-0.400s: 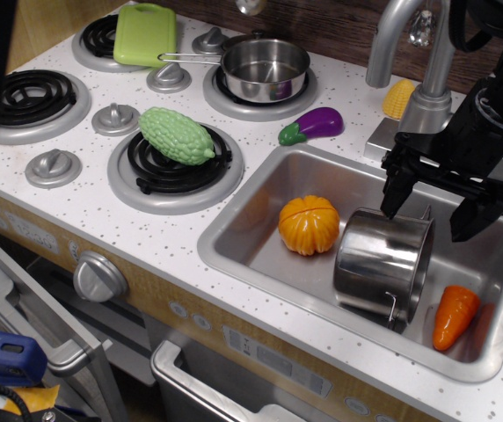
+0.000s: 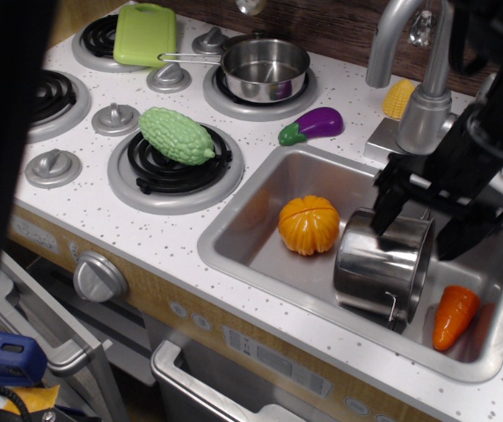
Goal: Flip pot upright in sink
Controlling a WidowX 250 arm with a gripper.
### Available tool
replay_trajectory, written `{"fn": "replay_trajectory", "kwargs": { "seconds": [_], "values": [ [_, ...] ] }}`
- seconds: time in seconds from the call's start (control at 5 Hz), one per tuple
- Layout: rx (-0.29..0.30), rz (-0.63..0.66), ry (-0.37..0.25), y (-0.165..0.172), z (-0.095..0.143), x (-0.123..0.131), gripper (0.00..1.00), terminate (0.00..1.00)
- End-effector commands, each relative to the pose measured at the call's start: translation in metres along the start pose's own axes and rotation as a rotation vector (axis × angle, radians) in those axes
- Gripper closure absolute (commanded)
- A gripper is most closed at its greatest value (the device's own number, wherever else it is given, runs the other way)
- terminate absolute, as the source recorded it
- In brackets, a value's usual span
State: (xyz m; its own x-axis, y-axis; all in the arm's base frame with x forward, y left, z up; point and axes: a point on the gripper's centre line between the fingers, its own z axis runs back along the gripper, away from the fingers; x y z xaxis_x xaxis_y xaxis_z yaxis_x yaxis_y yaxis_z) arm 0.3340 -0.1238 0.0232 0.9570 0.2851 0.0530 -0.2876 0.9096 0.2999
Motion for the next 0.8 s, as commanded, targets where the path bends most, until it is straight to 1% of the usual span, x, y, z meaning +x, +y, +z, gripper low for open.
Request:
{"fn": "replay_trajectory", "kwargs": {
  "seconds": [0.0, 0.2, 0.4, 0.6],
  "values": [
    [0.023, 0.008, -0.092, -0.012, 0.023, 0.012, 0.00, 0.00],
    [0.051, 0.018, -0.112, -0.016, 0.019, 0.014, 0.00, 0.00],
    [0.113, 0.018, -0.141, -0.021, 0.012, 0.013, 0.00, 0.00],
    [0.167, 0.012, -0.172, -0.018, 0.000, 0.013, 0.00, 0.00]
  ]
}}
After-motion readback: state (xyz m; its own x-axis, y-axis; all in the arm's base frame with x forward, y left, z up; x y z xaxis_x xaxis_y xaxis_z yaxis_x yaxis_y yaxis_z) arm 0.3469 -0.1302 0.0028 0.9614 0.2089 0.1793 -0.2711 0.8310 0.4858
